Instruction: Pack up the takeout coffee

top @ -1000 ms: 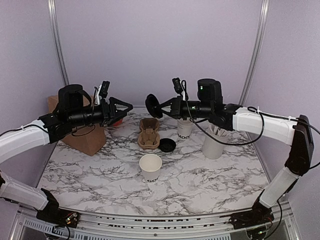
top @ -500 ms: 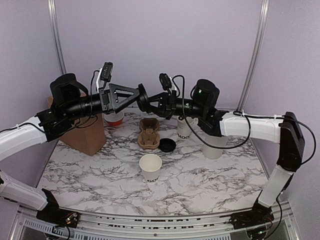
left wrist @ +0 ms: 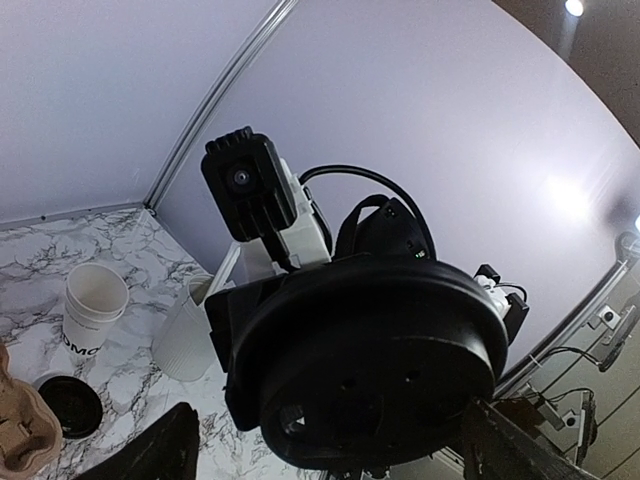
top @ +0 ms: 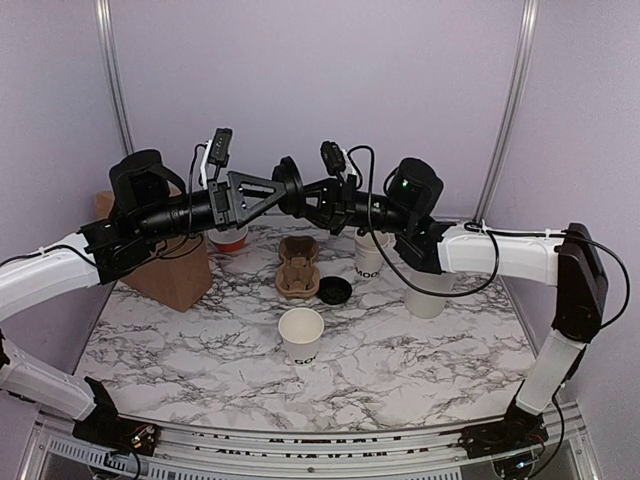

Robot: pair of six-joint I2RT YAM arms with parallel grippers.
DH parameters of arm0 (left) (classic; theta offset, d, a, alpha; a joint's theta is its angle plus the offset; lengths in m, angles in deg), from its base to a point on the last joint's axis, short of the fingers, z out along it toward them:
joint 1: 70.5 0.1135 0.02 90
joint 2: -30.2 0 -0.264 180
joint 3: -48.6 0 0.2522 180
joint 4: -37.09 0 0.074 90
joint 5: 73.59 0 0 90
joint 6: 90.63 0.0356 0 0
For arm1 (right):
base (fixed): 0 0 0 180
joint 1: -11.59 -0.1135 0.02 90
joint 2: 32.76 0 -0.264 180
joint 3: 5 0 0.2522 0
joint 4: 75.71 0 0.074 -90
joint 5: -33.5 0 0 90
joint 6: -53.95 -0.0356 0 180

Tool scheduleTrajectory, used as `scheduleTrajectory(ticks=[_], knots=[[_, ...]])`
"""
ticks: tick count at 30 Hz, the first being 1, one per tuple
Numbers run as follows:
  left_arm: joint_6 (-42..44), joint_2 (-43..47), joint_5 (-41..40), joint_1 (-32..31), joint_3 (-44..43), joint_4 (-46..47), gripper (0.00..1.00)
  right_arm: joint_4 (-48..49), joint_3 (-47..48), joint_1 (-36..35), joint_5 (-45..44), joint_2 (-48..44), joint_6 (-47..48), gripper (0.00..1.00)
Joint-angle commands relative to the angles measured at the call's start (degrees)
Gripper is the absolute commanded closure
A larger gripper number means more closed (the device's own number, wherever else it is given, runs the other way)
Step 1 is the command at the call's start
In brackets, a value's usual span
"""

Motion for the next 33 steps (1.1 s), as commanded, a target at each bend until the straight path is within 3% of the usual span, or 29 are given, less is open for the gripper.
scheduleTrajectory(ticks=[1, 16, 33], knots=[[1.8, -0.3, -1.8, -0.5, -2.1, -1.6, 0.11, -2.7, 0.2, -0.3, -2.2, -0.3, 3.0, 0.92], [3.0, -0.2, -0.2, -1.6, -3.0, -2.0, 0.05, -6.0, 0.8, -0.3, -3.3, -0.4, 4.9, 0.92], [2.3, 0.9, -1.6, -1.8, -1.9, -1.9, 0.1, -1.8, -1.9, 0.5, -3.4, -0.6, 2.1, 0.92]])
